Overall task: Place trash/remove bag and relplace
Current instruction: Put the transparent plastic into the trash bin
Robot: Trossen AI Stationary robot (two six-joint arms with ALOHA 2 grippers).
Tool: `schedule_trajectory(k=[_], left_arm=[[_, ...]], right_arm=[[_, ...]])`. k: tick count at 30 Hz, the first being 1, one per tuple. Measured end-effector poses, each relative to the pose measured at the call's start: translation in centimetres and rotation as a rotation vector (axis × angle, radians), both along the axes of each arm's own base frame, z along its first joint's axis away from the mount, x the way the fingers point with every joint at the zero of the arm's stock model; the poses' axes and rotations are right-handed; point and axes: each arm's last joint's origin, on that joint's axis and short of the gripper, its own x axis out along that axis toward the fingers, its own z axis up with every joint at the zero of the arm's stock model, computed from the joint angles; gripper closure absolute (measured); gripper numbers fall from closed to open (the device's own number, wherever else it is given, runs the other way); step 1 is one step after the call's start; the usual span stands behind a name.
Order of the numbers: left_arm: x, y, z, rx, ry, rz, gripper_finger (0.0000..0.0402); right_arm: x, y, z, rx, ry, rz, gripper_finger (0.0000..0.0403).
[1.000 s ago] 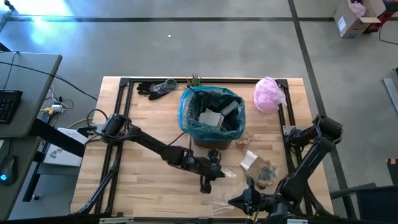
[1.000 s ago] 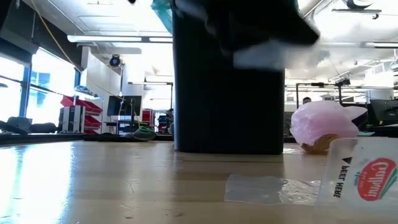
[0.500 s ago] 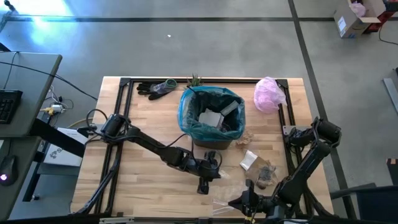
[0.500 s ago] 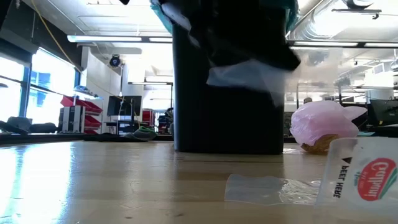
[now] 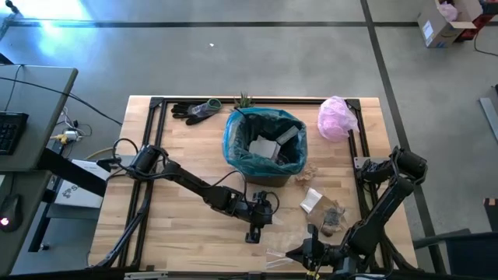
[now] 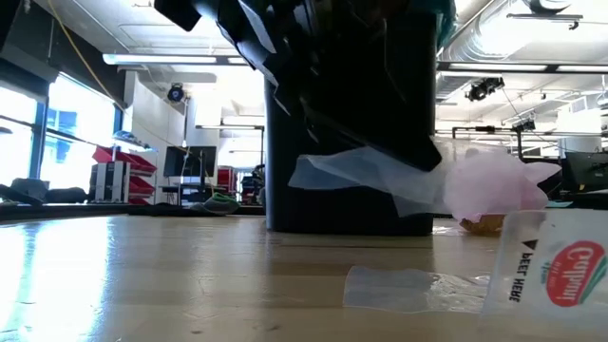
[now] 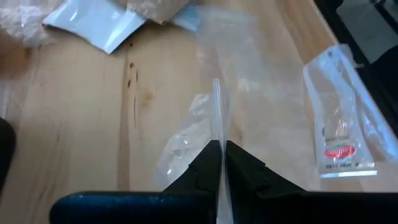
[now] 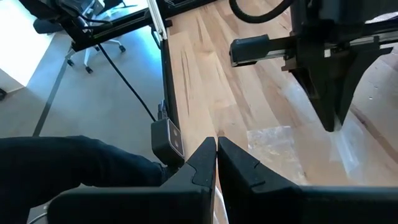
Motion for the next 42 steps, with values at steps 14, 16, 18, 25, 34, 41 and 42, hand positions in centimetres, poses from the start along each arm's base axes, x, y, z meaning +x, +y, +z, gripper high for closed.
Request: schedule_trajectory(k=[14,16,18,25,34,41,42], left_arm=[[0.09,0.06,0.01,0.013,-0.013,0.021,0.0400],[0.12,0.05,0.03,0.011,-0.016,0.021,0.0400],[0.11,0.04,0.03,0.011,-0.016,0.020,0.0400],[0.13,0.03,0.06,0.010,-0.020,0.020,0.0400],[0.13,0.01,0.06,0.016,-0.021,0.014,0.0387],[0.11,0.04,0.03,0.019,-0.018,0.014,0.0345],[0.09,0.05,0.01,0.020,-0.015,0.014,0.0343]], right_arm=[[-0.04,-0.06,-0.08,0.005,0.007,-0.009,0.0402],[-0.04,-0.07,-0.08,0.004,0.007,-0.009,0.0403],[-0.04,-0.07,-0.07,0.005,0.007,-0.009,0.0402],[-0.04,-0.07,-0.07,0.005,0.007,-0.009,0.0402],[-0.04,-0.06,-0.07,0.005,0.007,-0.009,0.0402],[-0.04,-0.06,-0.07,0.005,0.007,-0.009,0.0402],[-0.04,-0.06,-0.07,0.005,0.007,-0.009,0.0402]])
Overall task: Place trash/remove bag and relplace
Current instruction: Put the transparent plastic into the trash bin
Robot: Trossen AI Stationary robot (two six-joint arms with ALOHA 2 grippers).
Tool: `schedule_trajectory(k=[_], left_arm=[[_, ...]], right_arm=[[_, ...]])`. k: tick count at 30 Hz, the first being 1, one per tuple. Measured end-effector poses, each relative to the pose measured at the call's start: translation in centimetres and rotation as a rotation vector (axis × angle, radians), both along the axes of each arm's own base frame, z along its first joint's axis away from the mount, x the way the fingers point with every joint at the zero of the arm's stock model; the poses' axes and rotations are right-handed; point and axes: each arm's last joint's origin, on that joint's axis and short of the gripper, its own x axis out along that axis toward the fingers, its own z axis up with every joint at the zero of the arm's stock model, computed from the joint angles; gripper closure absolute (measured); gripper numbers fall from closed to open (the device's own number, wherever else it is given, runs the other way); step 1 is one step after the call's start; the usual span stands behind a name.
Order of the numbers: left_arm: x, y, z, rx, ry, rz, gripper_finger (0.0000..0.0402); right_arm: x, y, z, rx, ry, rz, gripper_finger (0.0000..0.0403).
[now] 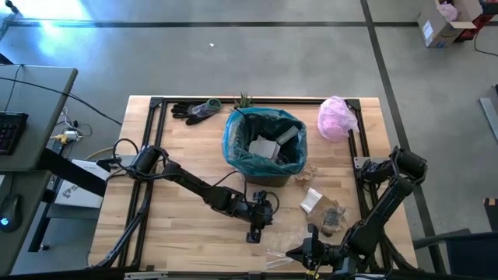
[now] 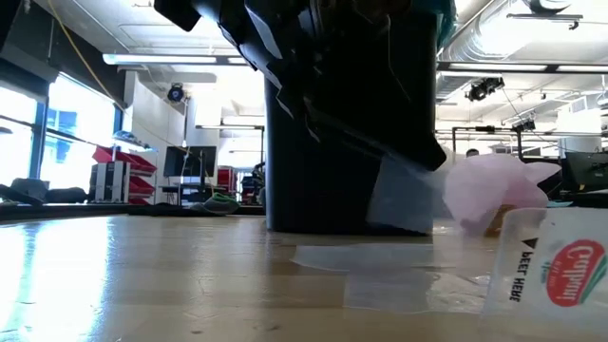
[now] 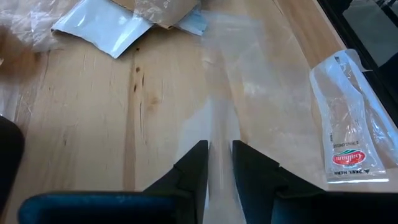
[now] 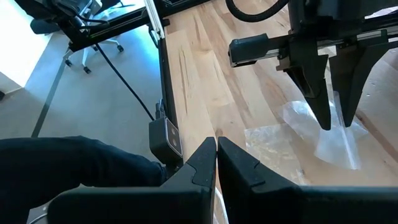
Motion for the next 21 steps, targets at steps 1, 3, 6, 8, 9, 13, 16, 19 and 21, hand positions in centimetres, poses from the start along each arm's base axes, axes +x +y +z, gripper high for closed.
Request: schedule_trajectory(k=[1,3,6,8,9,13,16,19,21], left_arm=[[-0.04,0.01,-0.04,0.002,0.005,0.000,0.0343],[-0.12,0.05,-0.14,0.008,0.019,0.000,0.0344],[-0.27,0.13,-0.31,0.031,0.038,-0.005,0.0361],[-0.36,0.17,-0.41,0.047,0.050,-0.011,0.0384],[-0.40,0.15,-0.44,0.053,0.053,-0.016,0.0392],[-0.47,0.09,-0.47,0.071,0.052,-0.014,0.0399],[-0.50,-0.09,-0.42,0.105,0.036,-0.005,0.0401],[-0.49,-0.20,-0.31,0.127,0.026,-0.005,0.0401],[-0.36,-0.28,-0.04,0.130,0.019,-0.008,0.0401]], right_arm=[[0.00,0.00,0.00,0.000,0.000,0.000,0.0402],[0.00,0.00,0.00,0.000,0.000,0.000,0.0402],[0.00,0.00,0.00,0.000,0.000,0.000,0.0402],[0.00,0.00,0.01,0.000,0.000,0.000,0.0402],[0.01,-0.01,0.01,0.000,0.000,0.000,0.0402],[0.01,-0.01,0.01,0.000,0.000,0.000,0.0402],[0.01,-0.01,0.01,0.000,0.000,0.000,0.0402],[0.01,-0.01,0.01,0.000,0.000,0.000,0.0402],[0.01,-0.01,0.02,0.000,0.000,0.000,0.0402]])
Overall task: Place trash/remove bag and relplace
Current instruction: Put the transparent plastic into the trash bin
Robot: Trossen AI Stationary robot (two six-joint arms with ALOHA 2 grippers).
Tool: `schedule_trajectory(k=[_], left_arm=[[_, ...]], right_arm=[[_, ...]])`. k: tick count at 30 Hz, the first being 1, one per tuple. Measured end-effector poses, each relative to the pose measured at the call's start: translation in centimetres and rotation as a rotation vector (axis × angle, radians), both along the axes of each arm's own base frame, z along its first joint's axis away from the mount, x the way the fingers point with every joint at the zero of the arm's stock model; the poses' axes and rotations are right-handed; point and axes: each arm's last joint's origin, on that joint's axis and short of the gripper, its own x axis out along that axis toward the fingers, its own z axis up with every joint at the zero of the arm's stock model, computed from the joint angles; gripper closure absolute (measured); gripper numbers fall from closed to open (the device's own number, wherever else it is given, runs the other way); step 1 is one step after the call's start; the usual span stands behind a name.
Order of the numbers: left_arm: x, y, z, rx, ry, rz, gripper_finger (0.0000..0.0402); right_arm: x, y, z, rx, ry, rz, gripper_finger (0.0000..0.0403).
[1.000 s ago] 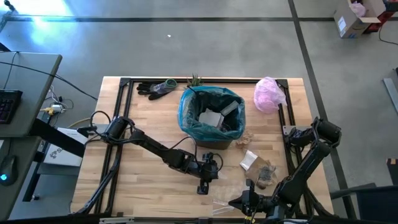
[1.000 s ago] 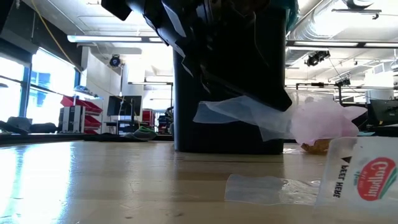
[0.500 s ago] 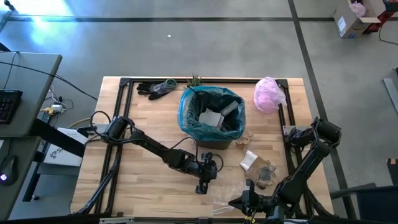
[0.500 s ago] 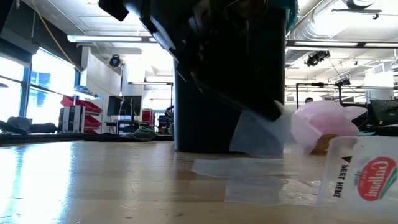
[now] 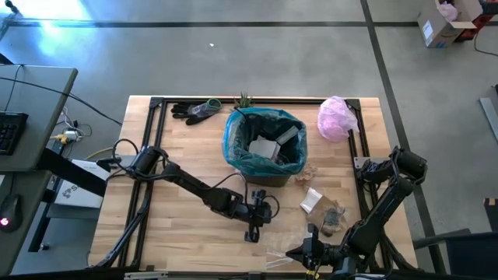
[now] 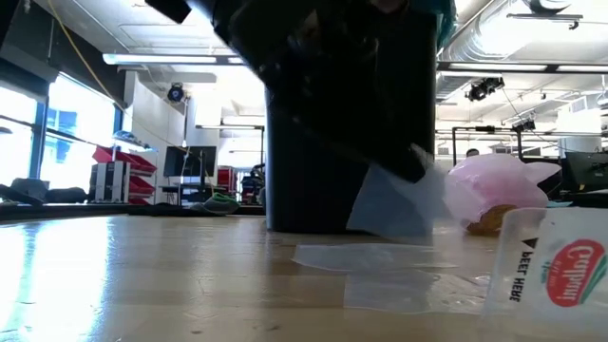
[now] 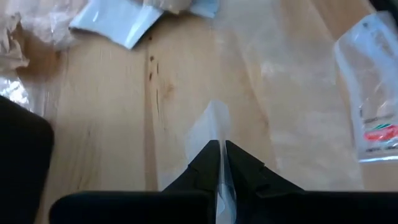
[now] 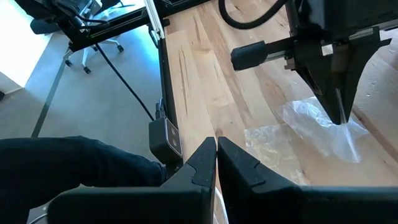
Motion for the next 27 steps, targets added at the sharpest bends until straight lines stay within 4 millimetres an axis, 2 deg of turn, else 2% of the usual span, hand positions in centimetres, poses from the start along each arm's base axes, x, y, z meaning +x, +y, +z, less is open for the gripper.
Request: schedule_trajectory(k=[6,12,16,20,27], left_arm=[[0.6,-0.3,2.1,0.032,-0.061,-0.025,0.0401],[0.9,-0.2,7.0,0.140,-0.144,-0.023,0.0401],[0.4,0.7,10.8,0.269,-0.174,0.017,0.0401],[-0.6,2.4,15.0,0.406,-0.228,0.095,0.0402],[-3.6,5.2,23.9,0.552,-0.470,0.244,0.0402]], right_arm=[[0.0,0.0,0.0,0.000,0.000,-0.001,0.0402],[0.0,0.0,0.0,-0.003,-0.003,-0.005,0.0402],[0.0,0.0,0.0,-0.005,-0.008,-0.010,0.0402],[0.0,-0.1,0.0,-0.010,-0.014,-0.016,0.0402],[0.0,-0.1,0.0,-0.017,-0.022,-0.026,0.0402]])
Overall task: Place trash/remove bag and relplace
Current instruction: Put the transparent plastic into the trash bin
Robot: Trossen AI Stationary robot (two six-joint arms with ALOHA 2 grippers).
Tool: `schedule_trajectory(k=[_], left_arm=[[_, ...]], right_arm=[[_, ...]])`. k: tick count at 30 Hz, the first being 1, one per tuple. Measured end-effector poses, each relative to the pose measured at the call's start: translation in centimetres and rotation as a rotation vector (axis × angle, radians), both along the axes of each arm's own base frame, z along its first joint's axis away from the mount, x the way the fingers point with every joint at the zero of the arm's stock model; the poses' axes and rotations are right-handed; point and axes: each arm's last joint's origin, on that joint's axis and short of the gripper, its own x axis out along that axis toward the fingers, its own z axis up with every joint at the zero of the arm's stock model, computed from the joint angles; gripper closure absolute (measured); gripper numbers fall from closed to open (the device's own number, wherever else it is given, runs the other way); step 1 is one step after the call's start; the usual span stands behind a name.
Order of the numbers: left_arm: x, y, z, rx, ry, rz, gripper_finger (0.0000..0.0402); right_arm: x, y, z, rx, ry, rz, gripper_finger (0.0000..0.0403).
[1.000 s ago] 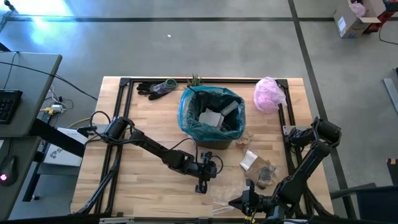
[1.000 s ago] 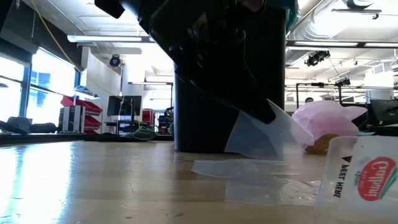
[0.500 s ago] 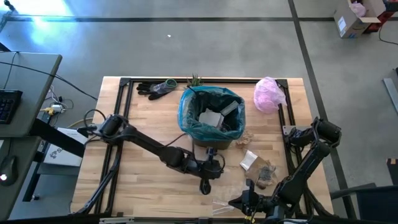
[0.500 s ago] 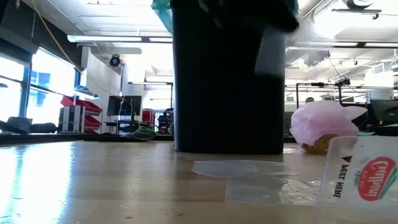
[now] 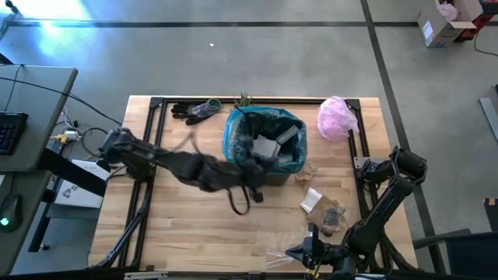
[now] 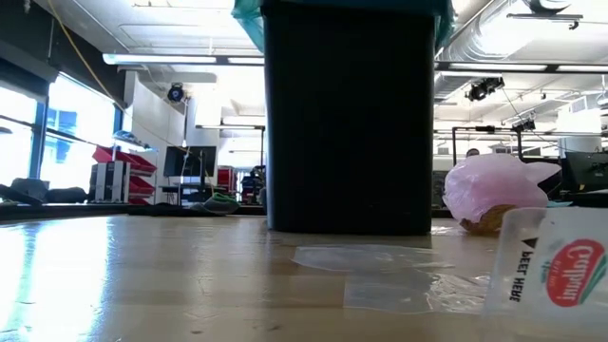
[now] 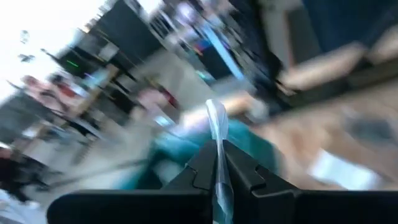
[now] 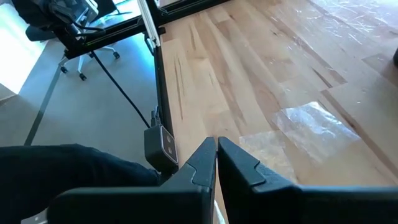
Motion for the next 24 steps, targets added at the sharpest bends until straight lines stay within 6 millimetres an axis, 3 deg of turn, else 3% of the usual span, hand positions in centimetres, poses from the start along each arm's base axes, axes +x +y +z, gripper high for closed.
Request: schedule_trajectory(k=[2,5,8,13,17,24], left_arm=[[-0.9,1.0,1.9,0.029,-0.055,0.013,0.0402],[-1.6,3.2,3.1,0.048,-0.062,0.056,0.0401],[-1.9,5.7,2.7,0.007,0.000,0.111,0.0401],[-1.7,8.9,0.3,-0.179,0.154,0.106,0.0400],[-1.6,9.8,-0.3,-0.218,0.178,0.145,0.0374],[-1.5,9.8,-0.2,-0.255,0.158,0.120,0.0290]], right_arm=[[0.0,0.0,0.0,-0.003,-0.002,-0.002,0.0402],[0.0,0.0,0.0,-0.005,-0.006,-0.006,0.0402],[0.0,0.0,0.0,-0.002,-0.007,-0.007,0.0402],[0.0,0.0,0.1,0.004,-0.014,-0.010,0.0402],[0.1,0.0,0.1,0.005,-0.017,-0.011,0.0402],[0.1,0.0,0.1,-0.002,-0.019,-0.010,0.0402]])
